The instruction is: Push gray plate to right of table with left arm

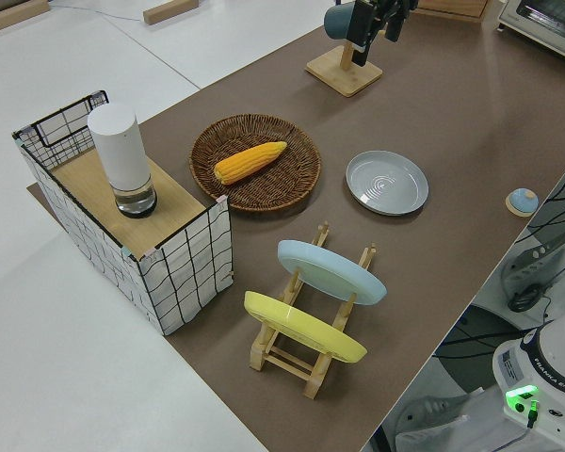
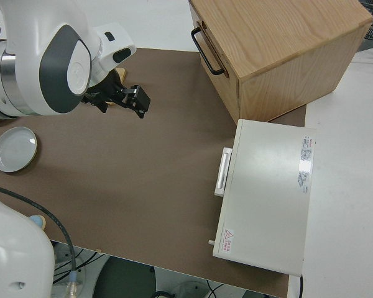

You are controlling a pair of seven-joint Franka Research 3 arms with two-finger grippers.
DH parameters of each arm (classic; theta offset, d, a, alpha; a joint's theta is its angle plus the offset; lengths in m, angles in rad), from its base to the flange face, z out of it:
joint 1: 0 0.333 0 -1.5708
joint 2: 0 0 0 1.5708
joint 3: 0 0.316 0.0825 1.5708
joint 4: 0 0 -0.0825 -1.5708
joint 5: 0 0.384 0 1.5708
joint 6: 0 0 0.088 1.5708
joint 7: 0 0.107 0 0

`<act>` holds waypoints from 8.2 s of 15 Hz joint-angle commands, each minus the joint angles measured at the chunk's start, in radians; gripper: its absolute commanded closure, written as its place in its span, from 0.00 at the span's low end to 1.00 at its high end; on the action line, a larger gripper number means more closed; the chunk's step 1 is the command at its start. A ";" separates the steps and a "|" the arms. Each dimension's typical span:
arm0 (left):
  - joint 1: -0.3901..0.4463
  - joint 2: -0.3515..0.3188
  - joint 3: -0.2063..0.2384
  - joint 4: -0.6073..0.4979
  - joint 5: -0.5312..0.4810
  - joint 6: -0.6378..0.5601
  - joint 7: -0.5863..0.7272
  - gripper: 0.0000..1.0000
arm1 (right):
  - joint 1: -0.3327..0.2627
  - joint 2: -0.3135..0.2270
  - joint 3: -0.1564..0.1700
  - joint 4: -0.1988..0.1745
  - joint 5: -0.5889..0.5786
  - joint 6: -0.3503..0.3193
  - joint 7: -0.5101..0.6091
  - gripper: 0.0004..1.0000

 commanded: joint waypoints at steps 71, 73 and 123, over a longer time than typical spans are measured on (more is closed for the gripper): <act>-0.111 0.038 -0.077 -0.844 -0.197 0.815 -0.182 1.00 | -0.024 -0.027 0.014 -0.027 0.021 0.000 0.012 0.00; -0.167 0.039 -0.077 -0.843 -0.207 0.826 -0.234 1.00 | -0.024 -0.027 0.014 -0.027 0.021 0.000 0.010 0.00; -0.345 0.128 -0.009 -0.246 -0.166 0.154 -0.497 0.01 | -0.024 -0.027 0.014 -0.027 0.021 -0.001 0.010 0.00</act>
